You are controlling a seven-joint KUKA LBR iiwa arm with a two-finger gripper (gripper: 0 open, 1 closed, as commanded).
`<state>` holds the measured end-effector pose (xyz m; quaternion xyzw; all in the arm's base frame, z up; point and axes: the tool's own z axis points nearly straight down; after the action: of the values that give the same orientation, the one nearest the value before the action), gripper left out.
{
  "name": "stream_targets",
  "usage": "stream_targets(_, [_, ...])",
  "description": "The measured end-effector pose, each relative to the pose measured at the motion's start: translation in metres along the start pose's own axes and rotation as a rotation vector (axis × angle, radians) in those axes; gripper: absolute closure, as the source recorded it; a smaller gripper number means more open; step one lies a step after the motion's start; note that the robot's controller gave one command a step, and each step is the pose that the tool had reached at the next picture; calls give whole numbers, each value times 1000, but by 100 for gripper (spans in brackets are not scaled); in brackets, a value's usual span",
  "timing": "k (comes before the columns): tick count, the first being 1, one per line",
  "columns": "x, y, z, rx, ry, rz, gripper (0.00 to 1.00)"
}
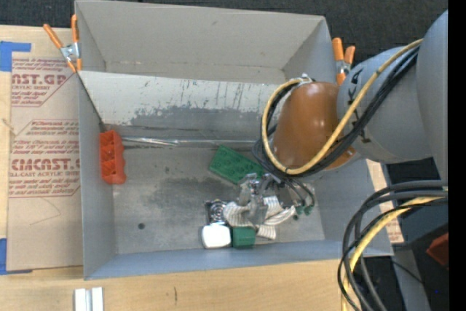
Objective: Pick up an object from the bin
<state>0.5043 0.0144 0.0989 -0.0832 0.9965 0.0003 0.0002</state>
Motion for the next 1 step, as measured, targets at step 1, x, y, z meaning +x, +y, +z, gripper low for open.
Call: stream_targets(1, [2, 17, -88, 0, -1, 3, 100])
